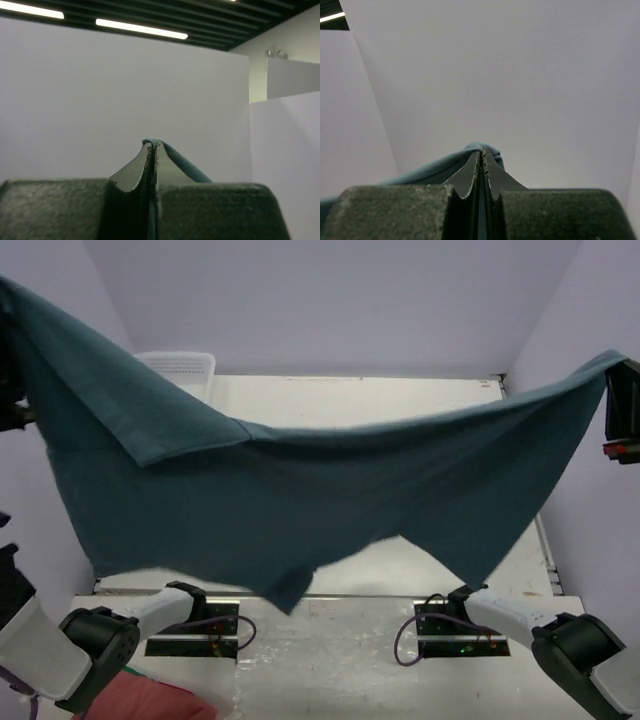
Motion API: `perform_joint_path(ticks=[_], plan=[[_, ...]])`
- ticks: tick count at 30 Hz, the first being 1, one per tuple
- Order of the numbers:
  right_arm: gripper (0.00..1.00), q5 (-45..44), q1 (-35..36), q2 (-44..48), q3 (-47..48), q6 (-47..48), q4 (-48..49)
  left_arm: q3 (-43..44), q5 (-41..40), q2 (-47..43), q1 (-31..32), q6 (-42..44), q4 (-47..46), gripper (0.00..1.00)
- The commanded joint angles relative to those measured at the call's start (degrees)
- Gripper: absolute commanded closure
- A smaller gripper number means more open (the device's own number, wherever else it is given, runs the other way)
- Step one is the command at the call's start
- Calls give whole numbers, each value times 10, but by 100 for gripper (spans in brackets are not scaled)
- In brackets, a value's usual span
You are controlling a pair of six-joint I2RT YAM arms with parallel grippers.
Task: Fold and stack the t-shirts
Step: Flatten out the tshirt
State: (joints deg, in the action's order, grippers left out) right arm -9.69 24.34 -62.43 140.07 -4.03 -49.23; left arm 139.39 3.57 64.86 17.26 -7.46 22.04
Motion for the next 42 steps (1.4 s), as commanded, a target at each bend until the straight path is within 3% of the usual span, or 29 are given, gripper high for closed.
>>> perform_joint_path(ticks=[1,5,9,12,17,21,29,34,42], plan=[[100,-7,2,-41,-114,-21,-10,-85,68,83,-21,-43,39,100],[100,-66,-3,-32,-336,-34,68,-241,67,113,-17,-24,11,100],[100,-94,-48,-105,-499,-53,104,-431,25,180,4,-4,-37,100],[100,-93,-103,-178,-575,-71,143,-520,7,240,4,1,-104,100],[100,-114,-146,-271,-597,-97,162,-545,-15,359,-5,1,-153,100],[100,-96,-166,-318,-573,-96,160,-527,-14,442,-5,4,-168,100],[100,-63,-211,-410,-482,-80,153,-483,-51,482,-9,18,-186,100],[100,-79,-226,-485,-395,-74,143,-375,-48,538,-10,38,-157,100],[100,-70,-241,-576,-283,-62,114,-99,-46,686,-10,72,-46,100]])
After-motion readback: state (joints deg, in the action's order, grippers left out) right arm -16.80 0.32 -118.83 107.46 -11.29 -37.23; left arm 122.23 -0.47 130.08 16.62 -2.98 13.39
